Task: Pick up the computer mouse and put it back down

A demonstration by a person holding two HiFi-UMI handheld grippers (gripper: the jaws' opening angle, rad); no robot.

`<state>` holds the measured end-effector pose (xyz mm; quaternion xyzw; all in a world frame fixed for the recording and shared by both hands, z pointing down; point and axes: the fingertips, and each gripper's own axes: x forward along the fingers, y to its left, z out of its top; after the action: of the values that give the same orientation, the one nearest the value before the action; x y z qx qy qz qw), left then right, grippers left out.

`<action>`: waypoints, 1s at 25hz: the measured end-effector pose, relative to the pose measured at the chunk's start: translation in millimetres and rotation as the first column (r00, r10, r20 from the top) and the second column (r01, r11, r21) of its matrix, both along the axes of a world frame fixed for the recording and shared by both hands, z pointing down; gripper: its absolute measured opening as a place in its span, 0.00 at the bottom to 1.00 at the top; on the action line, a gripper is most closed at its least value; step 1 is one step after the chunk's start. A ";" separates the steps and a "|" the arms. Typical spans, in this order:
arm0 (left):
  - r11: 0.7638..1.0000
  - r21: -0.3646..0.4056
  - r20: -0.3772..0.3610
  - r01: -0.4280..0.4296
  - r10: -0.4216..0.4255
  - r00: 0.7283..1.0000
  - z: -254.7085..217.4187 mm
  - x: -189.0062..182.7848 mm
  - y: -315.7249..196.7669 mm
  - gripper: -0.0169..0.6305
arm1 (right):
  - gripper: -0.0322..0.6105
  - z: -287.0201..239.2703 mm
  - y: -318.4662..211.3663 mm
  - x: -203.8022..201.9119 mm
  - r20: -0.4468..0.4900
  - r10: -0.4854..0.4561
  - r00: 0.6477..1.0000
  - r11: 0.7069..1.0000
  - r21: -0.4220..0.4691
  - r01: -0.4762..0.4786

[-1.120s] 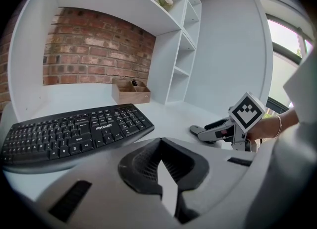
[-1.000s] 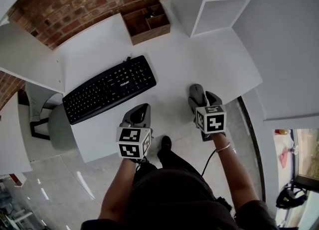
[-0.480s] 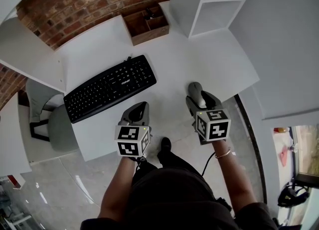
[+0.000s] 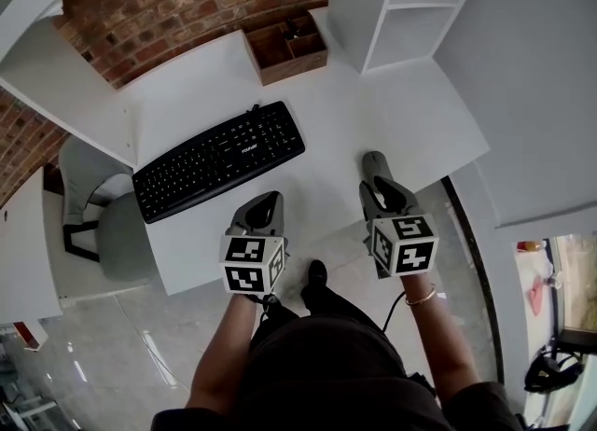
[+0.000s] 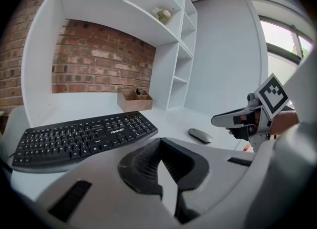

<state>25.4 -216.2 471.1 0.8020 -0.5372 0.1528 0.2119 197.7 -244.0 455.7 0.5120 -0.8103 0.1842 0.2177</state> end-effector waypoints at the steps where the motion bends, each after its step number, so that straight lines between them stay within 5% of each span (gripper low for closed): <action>1: 1.000 0.004 0.001 0.002 -0.002 1.000 -1.7 -1.7 2.0 0.04 | 0.19 -3.0 2.6 -0.8 0.002 0.003 1.000 1.000 0.010 -0.003; 10: 0.999 0.019 0.011 0.044 -0.044 0.999 -8.9 -18.9 23.2 0.04 | 0.08 -24.7 26.4 -13.3 0.009 -0.017 1.000 0.998 0.062 0.016; 25: 0.993 0.073 -0.009 0.097 -0.097 0.995 -28.5 -47.1 51.2 0.04 | 0.06 -46.2 59.4 -34.0 0.056 -0.043 0.998 0.990 0.133 0.036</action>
<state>-21.7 -165.0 442.5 0.7826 -0.5802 0.1201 0.1909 163.7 -184.6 409.5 0.5036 -0.8366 0.1407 0.1633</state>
